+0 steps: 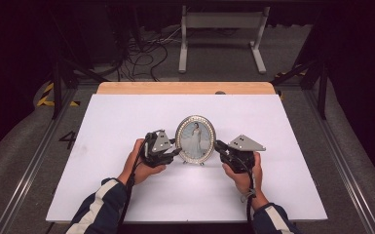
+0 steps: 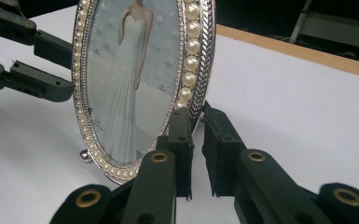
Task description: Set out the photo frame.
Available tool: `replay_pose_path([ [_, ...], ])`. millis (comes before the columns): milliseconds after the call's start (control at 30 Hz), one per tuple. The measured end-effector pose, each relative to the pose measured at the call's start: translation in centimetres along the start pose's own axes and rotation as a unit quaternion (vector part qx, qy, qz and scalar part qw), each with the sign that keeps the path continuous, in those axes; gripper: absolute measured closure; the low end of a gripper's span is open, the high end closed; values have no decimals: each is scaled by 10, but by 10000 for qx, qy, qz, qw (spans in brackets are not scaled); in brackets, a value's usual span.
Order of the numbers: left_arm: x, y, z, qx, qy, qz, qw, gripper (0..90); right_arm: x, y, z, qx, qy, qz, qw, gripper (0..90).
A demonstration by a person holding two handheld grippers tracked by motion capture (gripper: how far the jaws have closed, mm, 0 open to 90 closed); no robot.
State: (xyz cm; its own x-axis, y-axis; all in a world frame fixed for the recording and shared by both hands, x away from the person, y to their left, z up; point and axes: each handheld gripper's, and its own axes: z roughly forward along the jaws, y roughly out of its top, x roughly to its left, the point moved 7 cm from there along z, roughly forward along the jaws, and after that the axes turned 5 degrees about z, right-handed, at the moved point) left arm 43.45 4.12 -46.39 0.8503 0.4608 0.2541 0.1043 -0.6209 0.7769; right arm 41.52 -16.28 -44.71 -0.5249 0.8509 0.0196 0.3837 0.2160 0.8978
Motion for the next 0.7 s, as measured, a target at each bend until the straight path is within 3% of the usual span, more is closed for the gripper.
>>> replay_pose_path([
  [300,-1,1,-3,-26,-27,21,10000,586,1,-2,-1,90,76,-206,9997,733],
  [700,-4,-3,-6,80,10,155,9998,456,1,-7,0,302,61,-596,9977,617],
])
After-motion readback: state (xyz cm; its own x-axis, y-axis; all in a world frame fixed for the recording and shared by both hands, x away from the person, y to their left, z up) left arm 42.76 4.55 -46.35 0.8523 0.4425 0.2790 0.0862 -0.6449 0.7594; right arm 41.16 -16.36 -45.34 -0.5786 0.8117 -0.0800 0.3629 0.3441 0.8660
